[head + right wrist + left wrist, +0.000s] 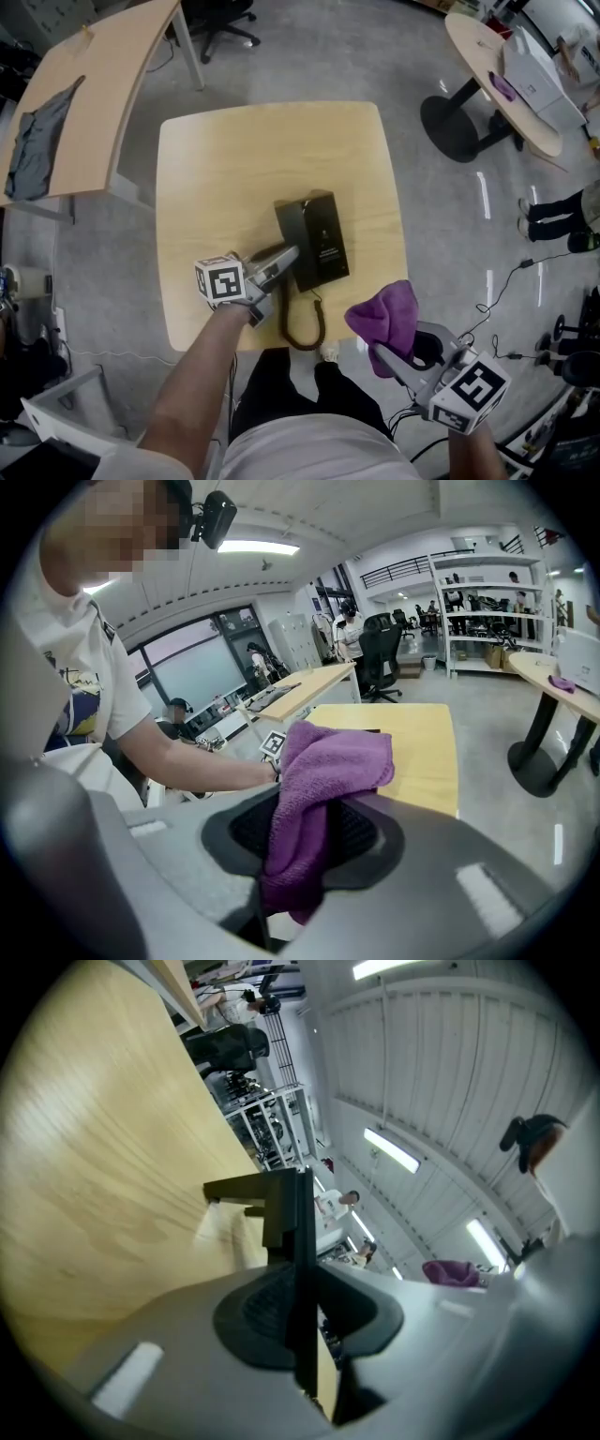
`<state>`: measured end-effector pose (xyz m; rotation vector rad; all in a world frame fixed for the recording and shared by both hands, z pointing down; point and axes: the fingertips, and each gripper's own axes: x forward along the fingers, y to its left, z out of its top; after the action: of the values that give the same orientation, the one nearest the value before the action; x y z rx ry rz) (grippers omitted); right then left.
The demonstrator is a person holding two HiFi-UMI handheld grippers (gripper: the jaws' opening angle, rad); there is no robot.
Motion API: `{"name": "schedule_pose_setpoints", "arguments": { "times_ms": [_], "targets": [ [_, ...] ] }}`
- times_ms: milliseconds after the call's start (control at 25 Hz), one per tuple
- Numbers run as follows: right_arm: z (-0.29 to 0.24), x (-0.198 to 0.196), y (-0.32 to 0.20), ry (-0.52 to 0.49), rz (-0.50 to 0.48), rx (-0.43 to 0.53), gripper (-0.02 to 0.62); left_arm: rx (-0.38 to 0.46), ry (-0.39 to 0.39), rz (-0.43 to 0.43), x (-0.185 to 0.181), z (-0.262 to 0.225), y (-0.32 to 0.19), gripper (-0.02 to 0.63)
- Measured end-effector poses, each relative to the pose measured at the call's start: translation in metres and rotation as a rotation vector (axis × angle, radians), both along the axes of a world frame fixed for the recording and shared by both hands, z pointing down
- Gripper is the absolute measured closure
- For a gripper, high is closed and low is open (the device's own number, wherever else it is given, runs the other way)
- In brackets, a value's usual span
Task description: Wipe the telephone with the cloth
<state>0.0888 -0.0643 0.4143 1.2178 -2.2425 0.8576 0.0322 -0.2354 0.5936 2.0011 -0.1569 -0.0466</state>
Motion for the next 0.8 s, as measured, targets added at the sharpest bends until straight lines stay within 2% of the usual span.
{"name": "schedule_pose_setpoints", "arguments": {
  "times_ms": [200, 400, 800],
  "targets": [
    [-0.002, -0.002, -0.002, -0.016, -0.005, 0.012, 0.481, -0.012, -0.072, -0.015, -0.002, 0.005, 0.000, 0.520],
    [-0.004, -0.003, -0.002, -0.022, -0.005, 0.018, 0.480, -0.017, -0.146, -0.037, -0.005, 0.009, -0.002, 0.483],
    [-0.002, -0.001, 0.001, -0.023, -0.009, 0.025, 0.480, -0.001, -0.201, -0.047, -0.008, 0.014, -0.004, 0.451]
  ]
}}
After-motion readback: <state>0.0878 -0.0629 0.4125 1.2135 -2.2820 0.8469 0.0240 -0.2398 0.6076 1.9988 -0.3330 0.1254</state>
